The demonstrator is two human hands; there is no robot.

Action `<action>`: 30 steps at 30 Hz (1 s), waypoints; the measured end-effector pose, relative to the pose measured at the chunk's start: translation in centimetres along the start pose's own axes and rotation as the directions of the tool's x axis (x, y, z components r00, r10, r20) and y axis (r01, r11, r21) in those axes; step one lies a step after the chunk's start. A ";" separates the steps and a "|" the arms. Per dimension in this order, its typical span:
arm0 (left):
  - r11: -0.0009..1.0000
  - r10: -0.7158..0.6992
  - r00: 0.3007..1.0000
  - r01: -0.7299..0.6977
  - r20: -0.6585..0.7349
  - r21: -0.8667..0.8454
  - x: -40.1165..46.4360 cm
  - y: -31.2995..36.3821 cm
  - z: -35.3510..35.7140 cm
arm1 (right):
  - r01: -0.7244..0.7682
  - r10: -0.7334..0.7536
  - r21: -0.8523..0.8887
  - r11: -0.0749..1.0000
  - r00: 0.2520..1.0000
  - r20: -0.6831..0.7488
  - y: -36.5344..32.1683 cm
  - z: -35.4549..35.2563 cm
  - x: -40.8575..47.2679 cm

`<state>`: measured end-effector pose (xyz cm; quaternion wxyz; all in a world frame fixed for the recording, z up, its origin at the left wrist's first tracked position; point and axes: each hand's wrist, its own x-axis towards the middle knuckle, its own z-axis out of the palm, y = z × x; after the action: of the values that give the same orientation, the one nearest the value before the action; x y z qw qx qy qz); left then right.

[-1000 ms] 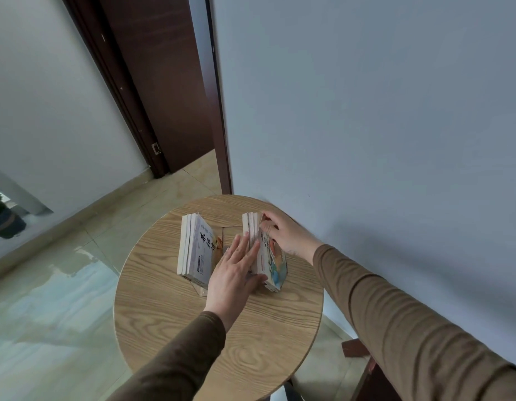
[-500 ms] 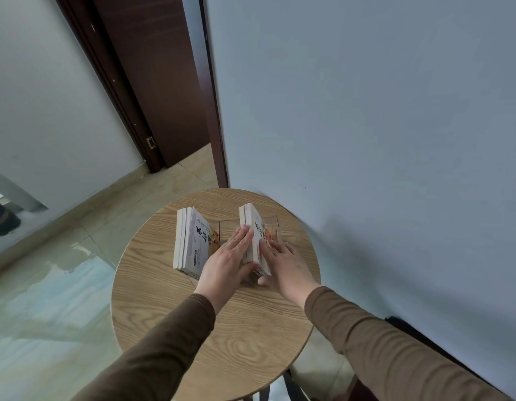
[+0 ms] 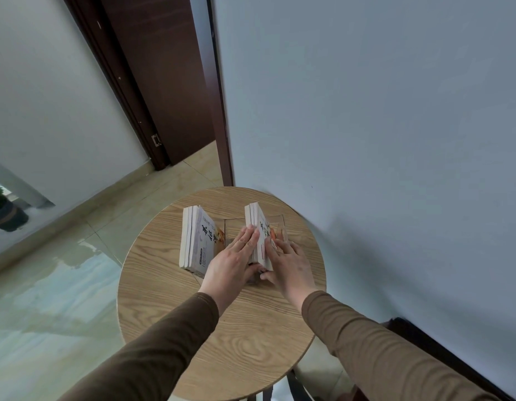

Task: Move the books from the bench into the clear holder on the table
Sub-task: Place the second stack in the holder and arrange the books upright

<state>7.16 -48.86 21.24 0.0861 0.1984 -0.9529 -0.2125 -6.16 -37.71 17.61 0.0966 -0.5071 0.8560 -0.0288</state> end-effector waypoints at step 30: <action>-0.145 -0.568 0.630 0.558 0.530 -0.817 -5.6 -10.0 -3.8 | -0.454 0.211 0.860 0.234 0.887 0.411 2.8 -5.2 1.4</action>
<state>16.56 -56.28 19.82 0.0922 0.4869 -0.4052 -0.7683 -10.28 -37.83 22.06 0.4654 -0.1589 0.7479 -0.4460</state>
